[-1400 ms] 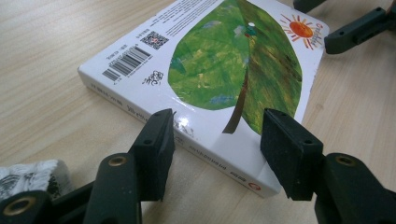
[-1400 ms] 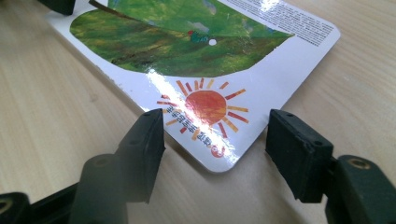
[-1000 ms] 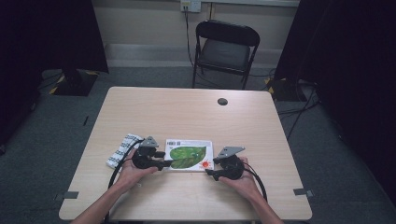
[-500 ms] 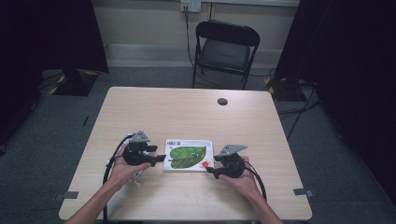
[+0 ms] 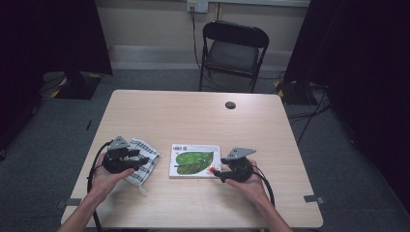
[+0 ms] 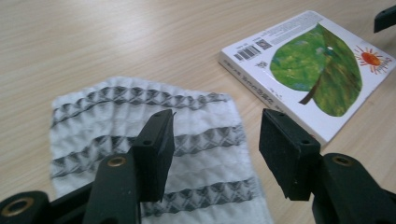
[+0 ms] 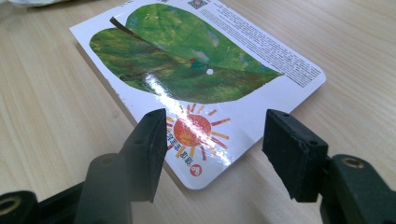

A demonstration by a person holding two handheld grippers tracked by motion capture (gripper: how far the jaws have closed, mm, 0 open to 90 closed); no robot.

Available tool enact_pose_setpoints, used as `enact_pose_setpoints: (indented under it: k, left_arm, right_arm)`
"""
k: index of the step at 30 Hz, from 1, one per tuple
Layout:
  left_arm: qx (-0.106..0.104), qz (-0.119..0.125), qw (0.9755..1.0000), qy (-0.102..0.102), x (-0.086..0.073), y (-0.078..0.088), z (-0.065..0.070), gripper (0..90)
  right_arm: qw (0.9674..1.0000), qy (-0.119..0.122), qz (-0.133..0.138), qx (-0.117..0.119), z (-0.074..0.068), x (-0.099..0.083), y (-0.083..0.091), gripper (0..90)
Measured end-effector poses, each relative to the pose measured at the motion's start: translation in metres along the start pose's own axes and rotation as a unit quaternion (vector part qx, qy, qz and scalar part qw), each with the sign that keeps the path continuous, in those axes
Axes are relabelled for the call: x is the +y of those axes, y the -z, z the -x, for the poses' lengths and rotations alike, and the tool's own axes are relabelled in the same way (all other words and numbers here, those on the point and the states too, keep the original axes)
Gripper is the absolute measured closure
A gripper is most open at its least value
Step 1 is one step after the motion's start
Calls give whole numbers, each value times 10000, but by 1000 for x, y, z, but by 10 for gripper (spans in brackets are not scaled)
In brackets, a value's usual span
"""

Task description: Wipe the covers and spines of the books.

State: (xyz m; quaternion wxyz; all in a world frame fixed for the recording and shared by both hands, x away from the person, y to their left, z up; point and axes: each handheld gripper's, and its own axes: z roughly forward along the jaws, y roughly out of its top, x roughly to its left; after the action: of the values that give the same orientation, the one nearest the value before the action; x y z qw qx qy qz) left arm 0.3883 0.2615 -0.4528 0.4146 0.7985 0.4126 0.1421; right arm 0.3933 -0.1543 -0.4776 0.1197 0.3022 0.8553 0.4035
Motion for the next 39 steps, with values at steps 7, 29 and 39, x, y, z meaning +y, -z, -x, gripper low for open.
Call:
enact_pose_setpoints:
  k: [7, 29, 39]
  left_arm:
    - [321, -78, 9991, 255, -9, 1, -25, 405]
    - [498, -704, 9963, 4, -17, -27, -26, 517]
    - [366, -719, 9967, -44, -17, -26, -24, 616]
  right_arm:
    - [10000, -24, 13, -35, 2, 0, -1, 398]
    - [9999, -122, 96, -49, 6, -1, -1, 390]
    - [9998, -182, 52, -58, 7, -1, -3, 387]
